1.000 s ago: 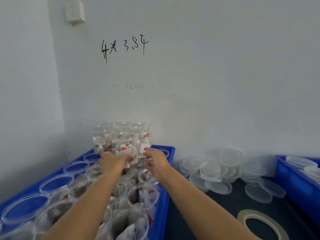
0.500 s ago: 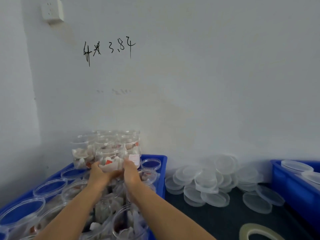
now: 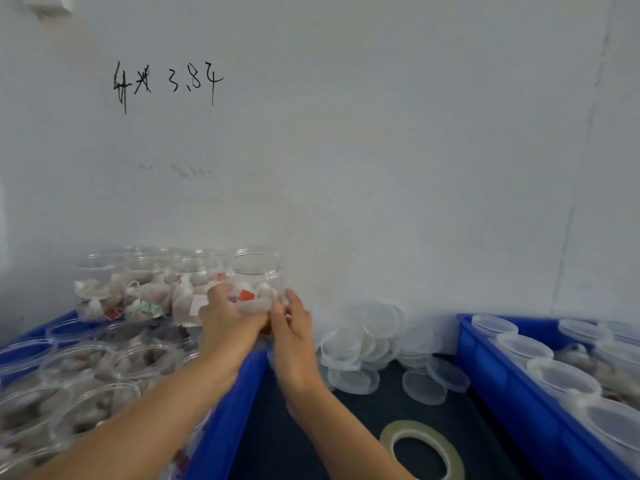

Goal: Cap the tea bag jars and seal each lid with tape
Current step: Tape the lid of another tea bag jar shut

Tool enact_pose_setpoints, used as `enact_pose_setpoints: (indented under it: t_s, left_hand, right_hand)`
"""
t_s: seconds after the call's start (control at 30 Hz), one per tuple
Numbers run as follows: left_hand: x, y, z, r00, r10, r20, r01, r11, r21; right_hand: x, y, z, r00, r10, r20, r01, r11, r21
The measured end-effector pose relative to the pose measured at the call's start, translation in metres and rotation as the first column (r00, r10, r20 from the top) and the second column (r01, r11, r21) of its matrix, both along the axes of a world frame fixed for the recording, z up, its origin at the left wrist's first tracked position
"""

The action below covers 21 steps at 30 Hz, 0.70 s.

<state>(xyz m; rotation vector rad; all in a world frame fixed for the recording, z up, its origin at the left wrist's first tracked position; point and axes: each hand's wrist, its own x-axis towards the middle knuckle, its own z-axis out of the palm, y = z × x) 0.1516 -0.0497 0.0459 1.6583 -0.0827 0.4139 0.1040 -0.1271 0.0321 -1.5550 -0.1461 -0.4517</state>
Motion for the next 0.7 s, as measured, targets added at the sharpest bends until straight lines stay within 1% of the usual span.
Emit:
enact_pose_setpoints:
  t_s: [0.1,0.17,0.33,0.43,0.5,0.6,0.7]
  left_hand:
    - [-0.032,-0.057,0.005,0.999,-0.02,-0.047,0.017,0.998,-0.065]
    - [-0.051,-0.089,0.001,0.995,-0.034,-0.089,0.024,0.993,-0.117]
    - [-0.079,-0.132,-0.043,0.973,-0.148,-0.18,0.107,0.97,-0.219]
    - [-0.086,-0.132,-0.076,0.958,-0.228,-0.172,0.177,0.947,-0.27]
    - [-0.088,-0.128,-0.095,0.95,-0.267,-0.163,0.215,0.935,-0.281]
    - [-0.09,-0.12,-0.121,0.951,-0.259,-0.171,0.22,0.951,-0.218]
    - [-0.089,-0.116,-0.144,0.956,-0.241,-0.168,0.215,0.963,-0.159]
  right_hand:
    - [-0.026,-0.042,0.002,0.99,-0.138,0.029,0.136,0.99,0.042]
    - [-0.04,-0.067,-0.002,0.979,-0.205,0.011,0.204,0.978,0.048]
    - [-0.061,-0.107,-0.035,0.946,-0.315,-0.079,0.315,0.949,-0.015]
    - [-0.068,-0.114,-0.064,0.936,-0.317,-0.151,0.317,0.948,-0.025]
    - [-0.072,-0.115,-0.081,0.937,-0.288,-0.197,0.294,0.956,0.0]
    - [-0.074,-0.115,-0.107,0.934,-0.237,-0.266,0.257,0.966,0.04]
    - [-0.075,-0.111,-0.13,0.93,-0.244,-0.274,0.265,0.963,0.041]
